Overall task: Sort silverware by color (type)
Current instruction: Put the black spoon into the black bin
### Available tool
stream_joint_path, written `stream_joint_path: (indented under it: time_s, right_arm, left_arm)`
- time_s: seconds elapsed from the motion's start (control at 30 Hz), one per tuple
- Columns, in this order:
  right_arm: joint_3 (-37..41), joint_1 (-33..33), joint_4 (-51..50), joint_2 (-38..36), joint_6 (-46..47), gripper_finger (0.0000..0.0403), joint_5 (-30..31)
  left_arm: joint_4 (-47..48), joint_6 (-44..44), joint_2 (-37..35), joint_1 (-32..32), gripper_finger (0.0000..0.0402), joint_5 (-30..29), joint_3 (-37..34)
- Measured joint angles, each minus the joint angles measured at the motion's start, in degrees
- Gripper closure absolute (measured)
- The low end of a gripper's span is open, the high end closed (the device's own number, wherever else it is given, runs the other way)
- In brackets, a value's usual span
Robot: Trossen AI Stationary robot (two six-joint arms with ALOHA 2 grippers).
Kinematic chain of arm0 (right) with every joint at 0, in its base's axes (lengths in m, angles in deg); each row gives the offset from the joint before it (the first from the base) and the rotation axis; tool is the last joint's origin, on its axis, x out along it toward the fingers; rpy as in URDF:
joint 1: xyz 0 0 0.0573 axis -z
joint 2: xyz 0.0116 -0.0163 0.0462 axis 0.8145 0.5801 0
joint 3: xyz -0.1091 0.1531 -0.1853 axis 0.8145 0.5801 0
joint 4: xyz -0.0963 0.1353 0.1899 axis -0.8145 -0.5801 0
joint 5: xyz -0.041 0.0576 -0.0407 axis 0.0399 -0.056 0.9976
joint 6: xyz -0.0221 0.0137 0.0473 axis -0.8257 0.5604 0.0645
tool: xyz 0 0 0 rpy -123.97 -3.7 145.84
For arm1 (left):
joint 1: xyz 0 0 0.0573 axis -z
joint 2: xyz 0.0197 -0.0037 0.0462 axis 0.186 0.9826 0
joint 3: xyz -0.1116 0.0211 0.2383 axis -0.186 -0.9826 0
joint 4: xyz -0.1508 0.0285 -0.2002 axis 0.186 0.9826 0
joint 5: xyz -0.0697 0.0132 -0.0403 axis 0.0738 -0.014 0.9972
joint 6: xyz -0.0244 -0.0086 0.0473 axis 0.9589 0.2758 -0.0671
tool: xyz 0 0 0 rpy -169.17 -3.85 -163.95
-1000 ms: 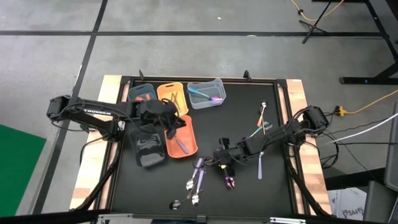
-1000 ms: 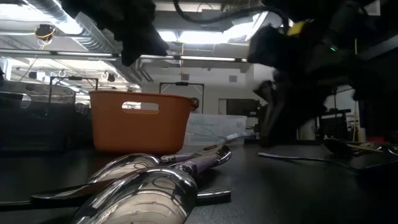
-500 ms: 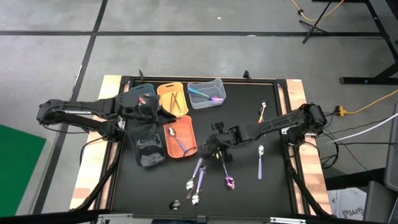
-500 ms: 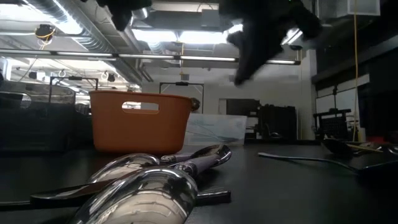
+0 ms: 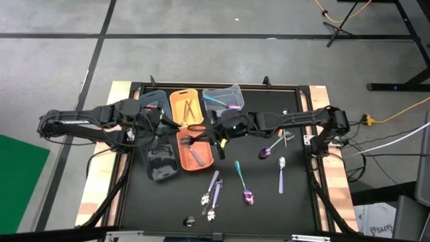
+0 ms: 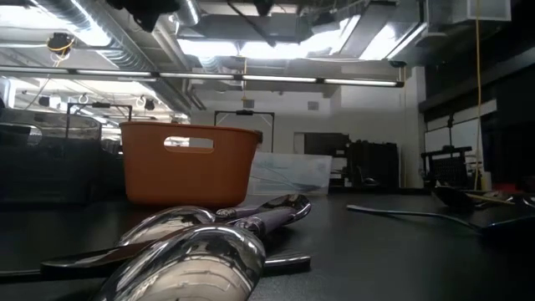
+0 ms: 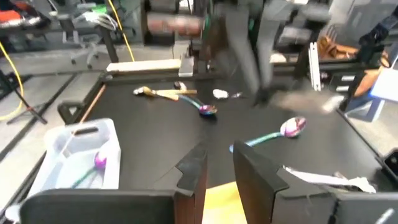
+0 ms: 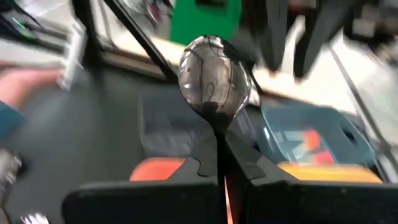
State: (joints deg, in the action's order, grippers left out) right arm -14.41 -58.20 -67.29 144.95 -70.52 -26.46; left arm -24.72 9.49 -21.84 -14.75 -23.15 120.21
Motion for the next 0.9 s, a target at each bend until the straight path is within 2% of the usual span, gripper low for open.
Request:
stream_joint_path:
  time_s: [0.13,0.27,0.5,0.63,0.9]
  right_arm:
    - [0.0,0.8,6.2,0.0,0.0,0.0403,-6.8]
    - [0.0,0.7,10.7,0.0,-0.1,0.0403,-9.8]
    - [0.0,0.7,15.5,0.1,-0.7,0.0403,-10.0]
    - [0.0,0.7,18.2,0.1,-0.7,0.0403,-10.0]
    - [0.0,0.7,23.7,0.1,-0.7,0.0403,-10.2]
  left_arm:
    - [1.4,0.1,0.0,0.0,0.0329,0.0,0.0]
    - [-0.7,0.1,1.4,0.0,0.0329,0.1,0.0]
    - [-11.1,-0.4,7.5,1.6,0.0329,4.5,0.0]
    - [-18.6,-0.6,11.3,3.1,0.0329,4.8,0.0]
    - [-29.4,-7.3,15.1,5.5,0.0329,4.7,0.0]
